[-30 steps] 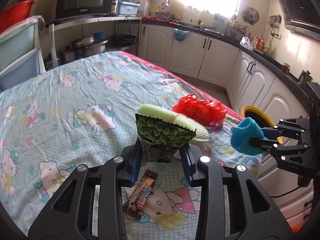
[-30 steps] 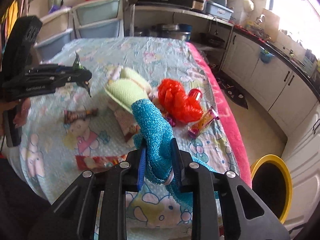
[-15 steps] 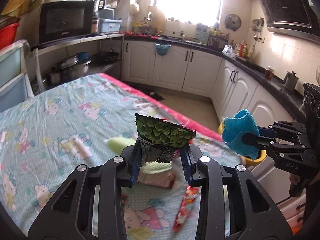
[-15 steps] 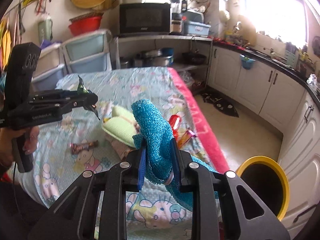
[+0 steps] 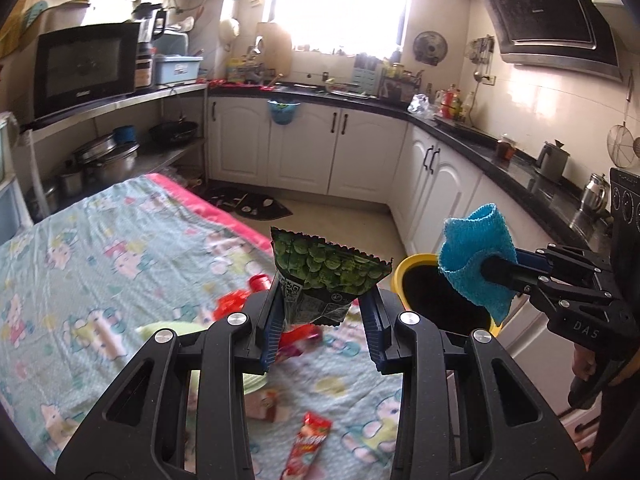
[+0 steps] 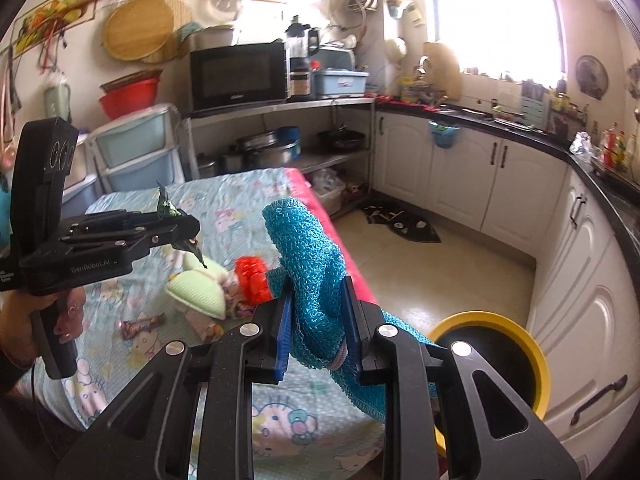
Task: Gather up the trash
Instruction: 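Carry both items over the bin and open both tools to drop them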
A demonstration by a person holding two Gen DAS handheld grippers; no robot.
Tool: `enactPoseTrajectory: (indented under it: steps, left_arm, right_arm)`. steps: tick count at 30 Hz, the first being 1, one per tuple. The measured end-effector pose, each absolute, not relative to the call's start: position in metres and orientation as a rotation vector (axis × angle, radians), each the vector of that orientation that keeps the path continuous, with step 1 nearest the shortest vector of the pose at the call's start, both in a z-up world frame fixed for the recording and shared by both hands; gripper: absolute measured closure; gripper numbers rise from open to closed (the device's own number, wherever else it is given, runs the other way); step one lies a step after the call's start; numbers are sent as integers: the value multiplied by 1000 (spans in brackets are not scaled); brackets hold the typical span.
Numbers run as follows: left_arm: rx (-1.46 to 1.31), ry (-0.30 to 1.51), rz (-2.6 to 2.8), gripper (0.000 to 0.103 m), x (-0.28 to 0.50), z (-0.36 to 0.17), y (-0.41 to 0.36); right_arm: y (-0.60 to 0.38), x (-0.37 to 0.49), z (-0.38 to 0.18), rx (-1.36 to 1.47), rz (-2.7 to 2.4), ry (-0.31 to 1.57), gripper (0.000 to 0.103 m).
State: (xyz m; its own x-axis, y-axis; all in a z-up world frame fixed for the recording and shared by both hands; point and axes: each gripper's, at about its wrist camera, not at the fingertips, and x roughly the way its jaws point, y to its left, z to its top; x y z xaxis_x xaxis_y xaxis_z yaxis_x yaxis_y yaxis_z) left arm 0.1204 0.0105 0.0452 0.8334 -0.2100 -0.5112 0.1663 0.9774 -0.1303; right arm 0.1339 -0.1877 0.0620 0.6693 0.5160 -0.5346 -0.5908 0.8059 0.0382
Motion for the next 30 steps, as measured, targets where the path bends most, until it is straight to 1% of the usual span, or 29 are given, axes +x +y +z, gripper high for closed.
enactPoseTrajectory:
  steps: [18,30]
  left_arm:
    - [-50,523,-334,75,155,55,-58]
    - [-60,554,-433,75,189,42,-108]
  right_arm:
    - [-275,142,78,-2,439,492,81]
    - [-320,148,79,56,310,466,81]
